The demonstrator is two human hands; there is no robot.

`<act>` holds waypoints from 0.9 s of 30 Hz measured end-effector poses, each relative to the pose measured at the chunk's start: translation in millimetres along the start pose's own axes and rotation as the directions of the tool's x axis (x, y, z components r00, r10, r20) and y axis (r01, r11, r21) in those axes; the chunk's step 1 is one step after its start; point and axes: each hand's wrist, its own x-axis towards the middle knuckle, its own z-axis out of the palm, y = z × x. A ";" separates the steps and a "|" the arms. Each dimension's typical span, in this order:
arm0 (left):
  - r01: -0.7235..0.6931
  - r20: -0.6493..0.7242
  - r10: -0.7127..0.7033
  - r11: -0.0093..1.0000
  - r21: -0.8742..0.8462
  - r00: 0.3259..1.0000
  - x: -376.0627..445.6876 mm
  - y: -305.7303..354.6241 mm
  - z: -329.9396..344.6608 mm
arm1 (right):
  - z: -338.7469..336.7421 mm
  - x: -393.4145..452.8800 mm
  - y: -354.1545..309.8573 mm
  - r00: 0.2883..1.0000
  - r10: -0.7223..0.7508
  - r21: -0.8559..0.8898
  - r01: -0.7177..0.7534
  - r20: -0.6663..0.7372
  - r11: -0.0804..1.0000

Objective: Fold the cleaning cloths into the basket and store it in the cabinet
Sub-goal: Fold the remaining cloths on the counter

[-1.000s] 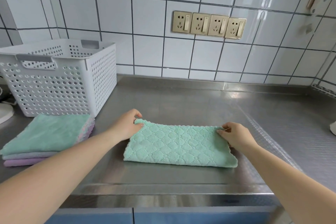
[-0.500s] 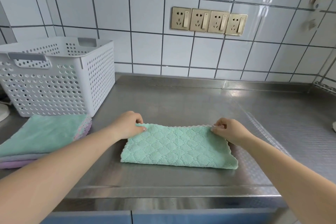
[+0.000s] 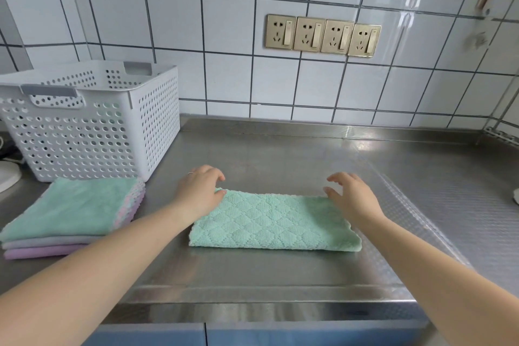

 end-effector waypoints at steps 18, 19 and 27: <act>0.018 0.348 -0.078 0.985 0.171 0.934 -33.6 40.9 21.7 | 39.6 -41.7 -31.8 0.944 -0.175 -0.271 0.253 0.280 0.929; 0.037 0.348 -0.094 0.985 0.169 0.933 -33.9 38.0 20.4 | 36.9 -41.1 -25.8 0.947 -0.159 -0.276 0.238 0.279 0.931; -0.016 0.262 -0.020 0.991 0.134 0.965 -40.0 38.2 14.0 | 23.9 -39.2 -19.1 0.957 -0.082 -0.332 0.176 0.279 0.927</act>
